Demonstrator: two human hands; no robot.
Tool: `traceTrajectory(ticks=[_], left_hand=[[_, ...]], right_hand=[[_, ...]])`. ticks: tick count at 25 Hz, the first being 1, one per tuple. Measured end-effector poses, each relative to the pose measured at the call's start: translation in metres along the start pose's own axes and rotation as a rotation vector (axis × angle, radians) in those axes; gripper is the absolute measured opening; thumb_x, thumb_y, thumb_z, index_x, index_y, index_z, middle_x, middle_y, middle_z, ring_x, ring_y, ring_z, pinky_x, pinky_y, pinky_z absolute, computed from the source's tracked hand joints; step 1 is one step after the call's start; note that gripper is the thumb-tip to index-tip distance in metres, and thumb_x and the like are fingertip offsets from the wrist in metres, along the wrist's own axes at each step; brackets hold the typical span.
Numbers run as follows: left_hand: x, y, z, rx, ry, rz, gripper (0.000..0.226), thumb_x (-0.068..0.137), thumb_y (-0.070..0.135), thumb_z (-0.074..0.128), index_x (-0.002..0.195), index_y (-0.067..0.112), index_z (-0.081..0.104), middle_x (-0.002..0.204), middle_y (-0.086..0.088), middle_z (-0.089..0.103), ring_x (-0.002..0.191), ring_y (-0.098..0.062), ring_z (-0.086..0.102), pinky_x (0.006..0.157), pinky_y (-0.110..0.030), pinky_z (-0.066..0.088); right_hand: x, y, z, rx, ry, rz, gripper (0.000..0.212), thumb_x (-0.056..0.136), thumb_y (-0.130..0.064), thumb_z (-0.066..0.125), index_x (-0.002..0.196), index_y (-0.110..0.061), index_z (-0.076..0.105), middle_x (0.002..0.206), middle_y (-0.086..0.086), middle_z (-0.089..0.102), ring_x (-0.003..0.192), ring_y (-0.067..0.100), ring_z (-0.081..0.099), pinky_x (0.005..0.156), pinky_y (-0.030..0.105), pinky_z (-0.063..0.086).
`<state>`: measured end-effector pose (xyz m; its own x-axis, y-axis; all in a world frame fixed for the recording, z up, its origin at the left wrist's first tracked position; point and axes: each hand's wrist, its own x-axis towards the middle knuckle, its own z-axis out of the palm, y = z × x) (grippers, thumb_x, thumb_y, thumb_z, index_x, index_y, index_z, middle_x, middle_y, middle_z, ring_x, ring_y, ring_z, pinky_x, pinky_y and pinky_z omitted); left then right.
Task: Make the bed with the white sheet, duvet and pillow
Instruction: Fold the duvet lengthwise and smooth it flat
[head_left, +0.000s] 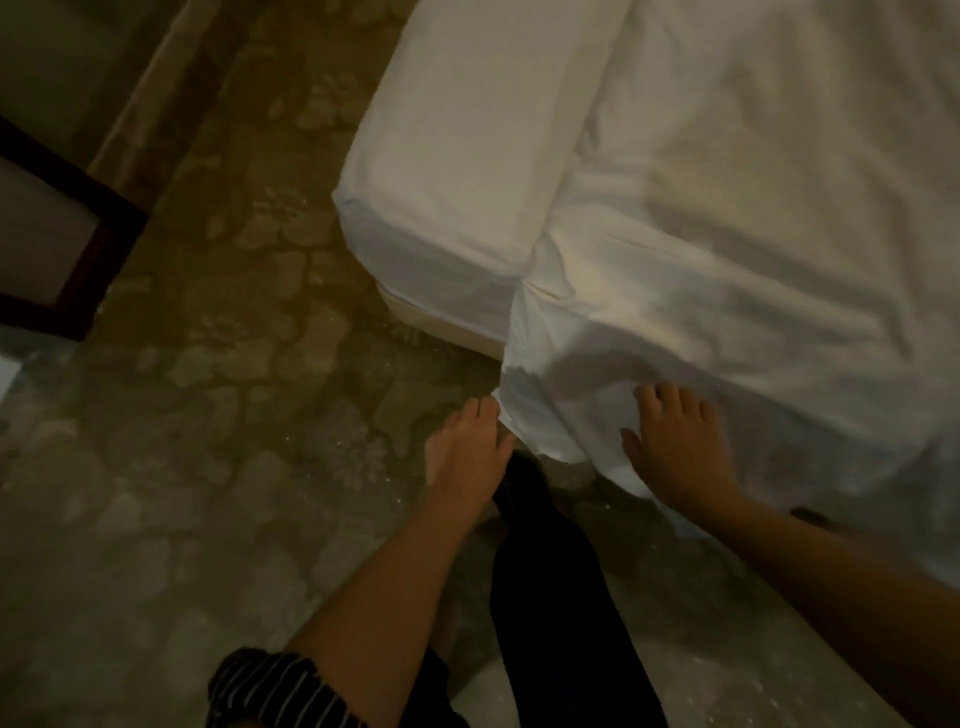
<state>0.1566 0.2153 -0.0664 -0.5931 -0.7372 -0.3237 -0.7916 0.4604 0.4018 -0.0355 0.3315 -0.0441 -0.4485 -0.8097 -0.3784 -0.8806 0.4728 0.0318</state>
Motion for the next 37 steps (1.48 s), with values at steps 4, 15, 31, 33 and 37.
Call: traceTrajectory(ticks=[4, 15, 31, 33, 37], left_hand=[[-0.006, -0.017, -0.007, 0.069, 0.019, 0.206, 0.032, 0.094, 0.035, 0.053, 0.120, 0.016, 0.051, 0.114, -0.003, 0.055, 0.100, -0.021, 0.055, 0.068, -0.028, 0.033], [0.034, -0.029, 0.061, 0.015, 0.156, 0.451, 0.076, 0.080, 0.049, 0.066, 0.141, 0.014, 0.038, 0.132, -0.009, 0.046, 0.115, -0.026, 0.050, 0.084, -0.039, 0.050], [0.082, -0.064, 0.161, 0.194, 0.462, 0.729, 0.091, 0.034, 0.038, 0.090, 0.111, 0.019, 0.046, 0.109, -0.008, 0.047, 0.088, -0.026, 0.043, 0.061, -0.036, 0.051], [0.091, -0.068, 0.162, 0.182, 0.505, 0.772, 0.073, 0.043, 0.035, 0.088, 0.101, 0.019, 0.048, 0.096, -0.005, 0.049, 0.079, -0.019, 0.039, 0.055, -0.029, 0.046], [0.088, -0.088, 0.177, 0.107, 0.487, 0.943, 0.044, 0.054, 0.006, 0.083, 0.090, 0.014, 0.060, 0.079, -0.001, 0.060, 0.071, -0.016, 0.052, 0.057, -0.024, 0.045]], right_hand=[[-0.030, -0.032, 0.016, 0.076, 0.065, 0.185, 0.047, 0.092, -0.033, 0.054, 0.128, -0.005, 0.045, 0.127, 0.021, 0.047, 0.114, 0.037, 0.045, 0.091, 0.044, 0.036], [-0.038, -0.032, 0.103, 0.103, 0.307, 0.186, 0.072, 0.075, -0.041, 0.073, 0.132, -0.004, 0.047, 0.129, 0.021, 0.051, 0.112, 0.040, 0.051, 0.088, 0.048, 0.043], [0.011, -0.038, 0.210, -0.045, 0.725, 0.045, 0.108, 0.048, -0.068, 0.075, 0.134, -0.012, 0.040, 0.137, 0.021, 0.035, 0.124, 0.041, 0.035, 0.104, 0.057, 0.020], [0.019, -0.037, 0.206, -0.063, 0.768, 0.034, 0.106, 0.044, -0.061, 0.081, 0.131, -0.014, 0.042, 0.135, 0.020, 0.037, 0.122, 0.041, 0.036, 0.103, 0.060, 0.020], [0.018, -0.043, 0.218, -0.116, 0.862, -0.047, 0.072, 0.050, -0.041, 0.083, 0.108, -0.014, 0.050, 0.123, 0.017, 0.043, 0.112, 0.040, 0.041, 0.098, 0.061, 0.029]])
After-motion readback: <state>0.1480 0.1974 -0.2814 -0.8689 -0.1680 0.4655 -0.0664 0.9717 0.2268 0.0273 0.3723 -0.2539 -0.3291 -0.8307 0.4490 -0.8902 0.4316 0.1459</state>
